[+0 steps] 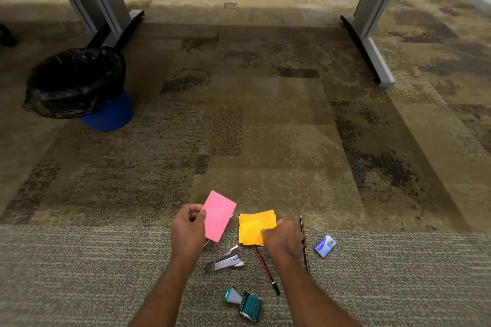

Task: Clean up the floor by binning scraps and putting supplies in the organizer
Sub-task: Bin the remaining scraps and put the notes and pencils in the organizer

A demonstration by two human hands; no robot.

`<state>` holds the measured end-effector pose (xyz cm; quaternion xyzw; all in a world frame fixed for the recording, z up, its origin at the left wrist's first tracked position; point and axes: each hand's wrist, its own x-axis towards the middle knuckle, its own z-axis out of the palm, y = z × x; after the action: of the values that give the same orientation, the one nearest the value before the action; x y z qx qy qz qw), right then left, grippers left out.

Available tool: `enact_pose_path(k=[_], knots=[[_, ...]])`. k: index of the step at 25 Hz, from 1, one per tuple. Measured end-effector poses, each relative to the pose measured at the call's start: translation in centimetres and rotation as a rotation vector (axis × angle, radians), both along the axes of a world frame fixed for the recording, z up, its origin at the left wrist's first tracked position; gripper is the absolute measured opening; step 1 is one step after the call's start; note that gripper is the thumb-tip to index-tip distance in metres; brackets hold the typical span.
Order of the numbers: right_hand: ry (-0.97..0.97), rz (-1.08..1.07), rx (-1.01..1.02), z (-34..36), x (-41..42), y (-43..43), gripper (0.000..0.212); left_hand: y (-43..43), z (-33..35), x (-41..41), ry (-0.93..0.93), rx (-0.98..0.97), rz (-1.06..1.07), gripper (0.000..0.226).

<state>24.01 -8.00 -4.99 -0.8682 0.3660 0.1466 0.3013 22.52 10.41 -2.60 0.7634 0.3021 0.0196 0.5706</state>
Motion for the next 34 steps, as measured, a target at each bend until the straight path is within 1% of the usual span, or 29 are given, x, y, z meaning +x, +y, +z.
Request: enact_pose_path(k=[2, 3, 5, 8, 11, 14, 16, 18, 22, 24, 26, 28, 30, 32, 34], knots=[[-0.09, -0.025, 0.048, -0.4, -0.1, 0.0, 0.023, 0.1, 0.2, 0.4, 0.005, -0.019, 0.015, 0.006], [-0.131, -0.06, 0.112, -0.6, 0.0, 0.0, 0.02, 0.1, 0.3, 0.6, 0.013, -0.027, 0.015, 0.005], [-0.231, -0.18, 0.305, -0.6, 0.4, -0.1, 0.018, 0.2, 0.6, 0.9, 0.031, -0.085, 0.006, 0.005], [-0.431, -0.302, 0.554, 0.6, 1.5, -0.1, 0.015, 0.2, 1.1, 1.7, 0.079, -0.264, -0.002, 0.008], [-0.523, -0.257, 0.744, 2.4, 2.9, 0.2, 0.019, -0.3, 1.2, 2.6, 0.13, -0.412, -0.057, 0.01], [-0.478, -0.153, 0.894, 4.0, 3.7, 0.7, 0.019, -1.3, 1.2, 3.1, 0.12, -0.437, -0.08, 0.011], [-0.435, -0.121, 0.916, 4.4, 3.8, 1.2, 0.018, -1.7, 1.2, 3.2, 0.112, -0.429, -0.075, 0.011], [-0.396, -0.145, 0.929, 4.6, 3.7, 1.8, 0.019, -1.8, 1.2, 3.1, 0.116, -0.41, -0.069, 0.011], [-0.365, -0.261, 1.025, 5.0, 3.4, 2.7, 0.022, -2.3, 1.3, 2.5, 0.141, -0.371, -0.084, 0.013], [-0.378, -0.348, 1.115, 5.5, 3.4, 3.1, 0.027, -2.6, 1.6, 2.4, 0.135, -0.384, -0.09, 0.015], [-0.38, -0.386, 1.157, 5.9, 3.5, 3.3, 0.03, -2.8, 1.9, 2.4, 0.127, -0.412, -0.118, 0.019], [-0.388, -0.362, 1.165, 6.2, 3.5, 3.4, 0.031, -2.9, 2.2, 2.3, 0.134, -0.431, -0.183, 0.025], [-0.399, -0.313, 1.127, 6.3, 3.3, 3.4, 0.032, -2.8, 2.3, 2.4, 0.135, -0.441, -0.24, 0.027], [-0.384, -0.226, 1.04, 6.3, 3.0, 3.3, 0.033, -2.8, 2.4, 2.5, 0.119, -0.438, -0.244, 0.025], [-0.323, -0.12, 0.974, 6.2, 2.7, 3.3, 0.033, -2.7, 2.5, 2.7, 0.086, -0.419, -0.204, 0.021]])
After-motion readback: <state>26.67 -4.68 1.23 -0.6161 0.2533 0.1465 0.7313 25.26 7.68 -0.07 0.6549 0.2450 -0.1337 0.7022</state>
